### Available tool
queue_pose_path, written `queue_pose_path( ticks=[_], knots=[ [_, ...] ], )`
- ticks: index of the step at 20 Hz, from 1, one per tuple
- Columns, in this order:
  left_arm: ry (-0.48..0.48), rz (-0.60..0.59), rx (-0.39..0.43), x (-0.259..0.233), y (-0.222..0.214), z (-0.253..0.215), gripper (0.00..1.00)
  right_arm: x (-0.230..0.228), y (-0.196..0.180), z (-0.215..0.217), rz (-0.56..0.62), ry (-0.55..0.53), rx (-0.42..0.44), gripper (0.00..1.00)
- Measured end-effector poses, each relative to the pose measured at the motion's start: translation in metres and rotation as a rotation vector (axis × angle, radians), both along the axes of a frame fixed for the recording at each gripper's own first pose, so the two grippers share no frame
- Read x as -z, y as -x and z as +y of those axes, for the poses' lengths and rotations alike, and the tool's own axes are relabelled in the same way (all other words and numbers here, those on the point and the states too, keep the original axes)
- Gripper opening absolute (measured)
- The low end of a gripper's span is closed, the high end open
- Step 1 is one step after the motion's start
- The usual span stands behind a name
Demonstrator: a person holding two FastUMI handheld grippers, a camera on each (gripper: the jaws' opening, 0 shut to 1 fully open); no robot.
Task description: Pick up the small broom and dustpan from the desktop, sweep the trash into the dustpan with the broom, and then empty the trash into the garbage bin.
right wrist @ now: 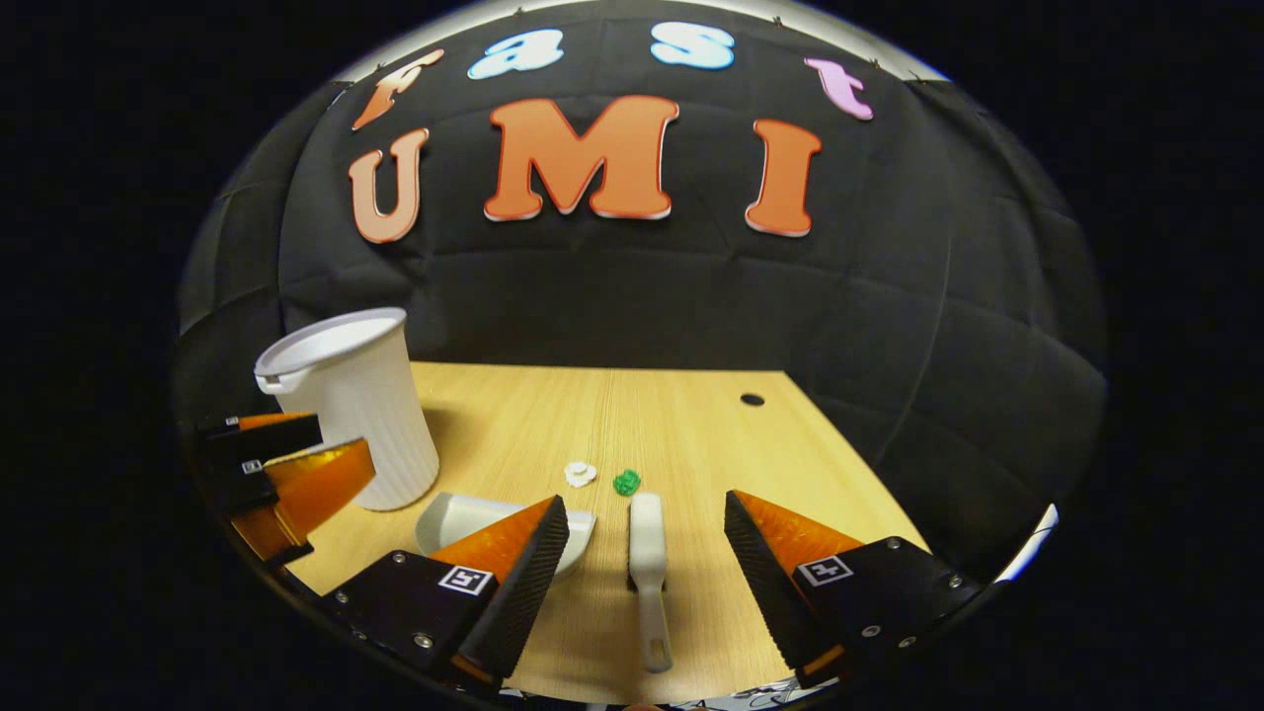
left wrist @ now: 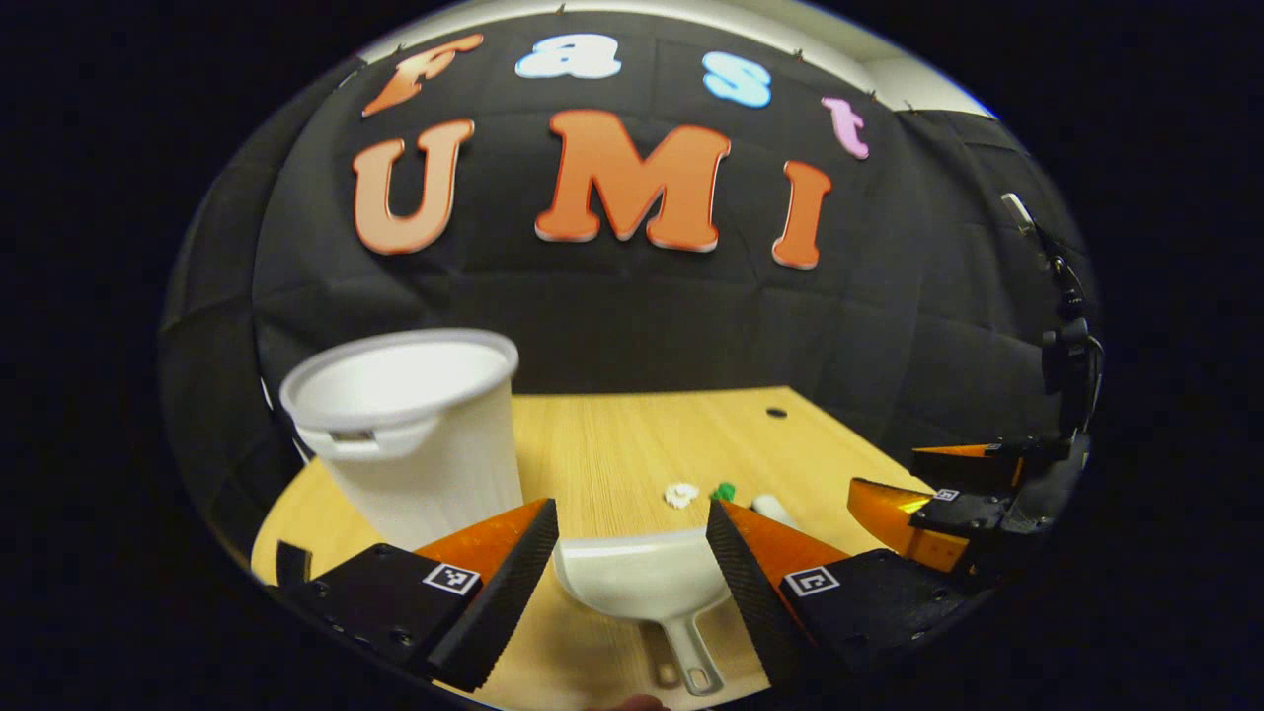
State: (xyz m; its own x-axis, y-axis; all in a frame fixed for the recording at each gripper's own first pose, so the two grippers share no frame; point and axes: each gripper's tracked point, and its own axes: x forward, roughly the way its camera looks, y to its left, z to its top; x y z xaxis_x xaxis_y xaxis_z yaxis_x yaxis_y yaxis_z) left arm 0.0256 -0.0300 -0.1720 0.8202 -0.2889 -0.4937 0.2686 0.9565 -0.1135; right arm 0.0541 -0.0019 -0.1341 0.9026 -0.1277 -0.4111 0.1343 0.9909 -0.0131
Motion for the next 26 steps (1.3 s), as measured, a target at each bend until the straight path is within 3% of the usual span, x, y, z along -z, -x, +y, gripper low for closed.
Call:
queue_pose_path(
  ticks=[2,4,6,9,15,18,20,23,24,25,26],
  knots=[
    [-0.025,0.213,-0.019,0.044,0.006,-0.012,0.96,0.051,-0.014,-0.006,0.177,-0.092,-0.032,0.96],
    [-0.051,0.412,-0.021,0.05,0.037,-0.01,0.97,0.085,-0.02,-0.021,0.312,-0.075,-0.06,0.96],
    [-0.084,0.527,-0.043,0.059,0.056,-0.007,0.98,0.112,-0.023,-0.021,0.414,-0.06,-0.099,0.96],
    [-0.093,0.76,-0.152,0.055,0.087,-0.006,0.98,0.137,-0.026,-0.023,0.552,-0.029,-0.161,0.97],
    [-0.245,0.881,-0.024,0.071,0.077,0.0,0.97,0.158,-0.041,-0.022,0.663,0.009,-0.067,0.95],
    [-0.213,0.942,0.015,0.086,0.078,-0.008,0.71,0.162,-0.047,-0.021,0.693,0.023,-0.04,0.76],
    [-0.22,0.989,0.025,0.084,0.083,-0.006,0.4,0.165,-0.05,-0.018,0.716,0.021,-0.036,0.51],
    [-0.259,0.965,0.115,0.086,0.073,0.002,0.33,0.164,-0.058,-0.022,0.742,0.029,-0.106,0.42],
    [-0.286,0.945,0.161,0.084,0.066,0.012,0.31,0.162,-0.063,-0.03,0.748,0.036,-0.123,0.31],
    [-0.311,0.931,0.201,0.084,0.06,0.018,0.31,0.162,-0.068,-0.038,0.765,0.04,-0.141,0.39],
    [-0.34,0.916,0.255,0.085,0.052,0.024,0.31,0.16,-0.074,-0.048,0.778,0.057,-0.163,0.39]
  ],
)
